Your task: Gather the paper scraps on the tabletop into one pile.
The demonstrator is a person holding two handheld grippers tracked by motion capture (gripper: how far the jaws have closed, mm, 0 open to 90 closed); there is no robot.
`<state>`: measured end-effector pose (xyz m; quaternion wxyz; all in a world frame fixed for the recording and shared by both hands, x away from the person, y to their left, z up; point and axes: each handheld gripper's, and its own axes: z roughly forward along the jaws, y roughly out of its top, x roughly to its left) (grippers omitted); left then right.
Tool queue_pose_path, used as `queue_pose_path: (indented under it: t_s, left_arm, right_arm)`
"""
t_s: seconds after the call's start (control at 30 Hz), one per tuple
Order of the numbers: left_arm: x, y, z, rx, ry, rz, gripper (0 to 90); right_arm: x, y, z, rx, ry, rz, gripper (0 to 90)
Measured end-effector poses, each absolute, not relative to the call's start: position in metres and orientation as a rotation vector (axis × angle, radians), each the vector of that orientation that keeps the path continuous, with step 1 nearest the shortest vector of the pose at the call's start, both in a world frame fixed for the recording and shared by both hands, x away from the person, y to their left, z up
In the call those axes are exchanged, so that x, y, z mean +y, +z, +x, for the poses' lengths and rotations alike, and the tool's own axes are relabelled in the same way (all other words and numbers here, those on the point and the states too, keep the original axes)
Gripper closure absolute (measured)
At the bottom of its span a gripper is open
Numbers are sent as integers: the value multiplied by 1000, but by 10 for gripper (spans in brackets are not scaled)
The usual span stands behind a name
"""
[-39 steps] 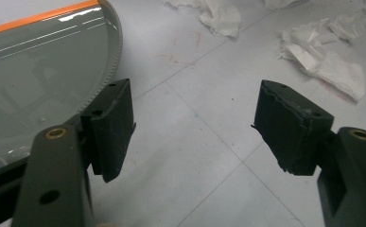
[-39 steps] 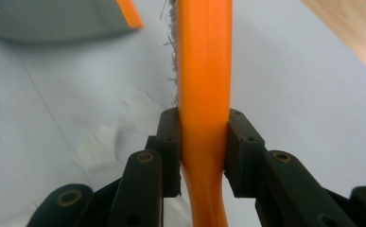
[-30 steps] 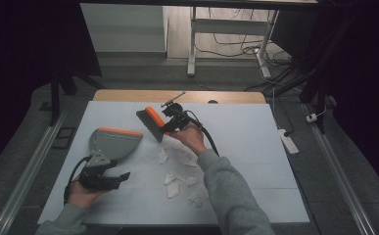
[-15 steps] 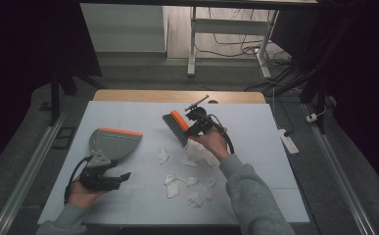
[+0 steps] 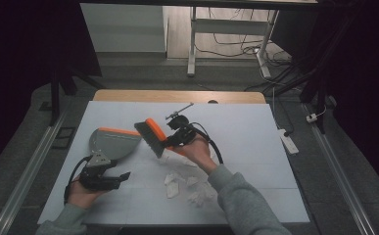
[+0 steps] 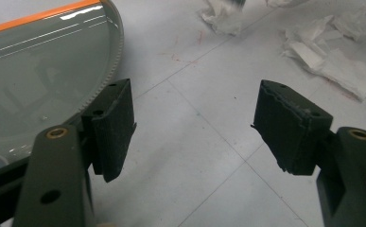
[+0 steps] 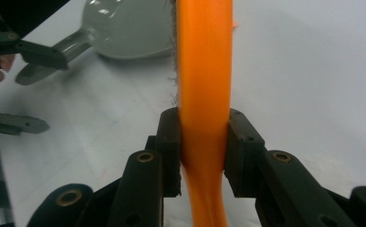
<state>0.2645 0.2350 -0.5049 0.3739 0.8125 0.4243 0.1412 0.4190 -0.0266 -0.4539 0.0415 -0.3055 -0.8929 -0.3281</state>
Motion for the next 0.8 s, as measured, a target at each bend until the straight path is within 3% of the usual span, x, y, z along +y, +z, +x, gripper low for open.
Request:
queue_pose_path:
  t_s: [0.17, 0.37, 0.53, 0.8]
  left_arm:
    - [236, -505, 264, 1086, 360, 2083, 303]
    - [236, -506, 264, 1085, 361, 2085, 304]
    - [234, -506, 265, 1083, 358, 2091, 304]
    - [234, -505, 265, 1088, 361, 2086, 304]
  right_arm:
    - [-14, -476, 418, -2761, -935, -930, 700]
    - [-50, -477, 426, -2786, -897, -1063, 700]
    - [-84, -462, 417, -2846, -927, -1089, 700]
    - [-95, -426, 383, -2831, -1068, -896, 700]
